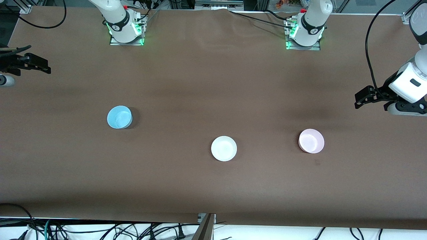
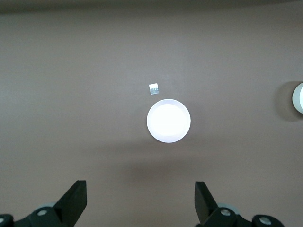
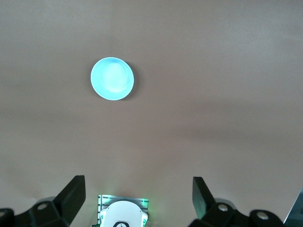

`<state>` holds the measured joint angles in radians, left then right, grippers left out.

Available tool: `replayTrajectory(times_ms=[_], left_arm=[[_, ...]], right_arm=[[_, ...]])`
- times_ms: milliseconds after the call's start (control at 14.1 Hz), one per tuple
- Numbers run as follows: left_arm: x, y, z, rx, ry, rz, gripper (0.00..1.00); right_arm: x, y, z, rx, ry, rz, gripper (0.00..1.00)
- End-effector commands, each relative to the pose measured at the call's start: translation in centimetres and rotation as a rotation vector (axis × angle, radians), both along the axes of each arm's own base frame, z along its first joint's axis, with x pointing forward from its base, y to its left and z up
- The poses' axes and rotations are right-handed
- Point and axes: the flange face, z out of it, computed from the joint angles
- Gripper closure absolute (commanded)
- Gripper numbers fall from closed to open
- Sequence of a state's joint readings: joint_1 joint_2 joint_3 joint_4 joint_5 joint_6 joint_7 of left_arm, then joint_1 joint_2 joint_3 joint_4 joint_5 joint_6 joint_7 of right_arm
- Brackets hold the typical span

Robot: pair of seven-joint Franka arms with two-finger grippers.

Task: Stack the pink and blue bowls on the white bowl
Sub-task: 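Move the left gripper to the pink bowl while the right gripper approaches the blue bowl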

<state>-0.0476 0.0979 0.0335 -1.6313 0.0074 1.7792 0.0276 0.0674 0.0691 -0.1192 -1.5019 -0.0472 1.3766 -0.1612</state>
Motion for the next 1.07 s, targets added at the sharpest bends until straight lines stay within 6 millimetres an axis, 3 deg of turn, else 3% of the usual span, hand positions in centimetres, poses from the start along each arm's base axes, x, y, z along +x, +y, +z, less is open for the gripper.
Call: replayTrajectory(times_ms=[0,213,569,782,995], left_arm=[[0.3,0.0,0.4,0.022,0.008,-0.01,0.0],[0.7,0.1,-0.9,0.026,0.039,-0.01,0.0],[3.4,1.1,-6.7,0.03,0.07,0.006,0.0],[6.0,1.6,-12.6,0.036,0.052,0.01,0.0],[7.2,1.9,-17.5,0.038,0.061,0.008,0.0]], right_arm=[[0.2,-0.2,0.5,0.014,-0.009,0.001,0.0],[0.2,-0.2,0.5,0.013,-0.009,-0.001,0.0],[0.2,-0.2,0.5,0.013,-0.009,-0.001,0.0],[0.2,-0.2,0.5,0.013,-0.009,-0.001,0.0],[0.2,-0.2,0.5,0.013,-0.009,-0.001,0.0]])
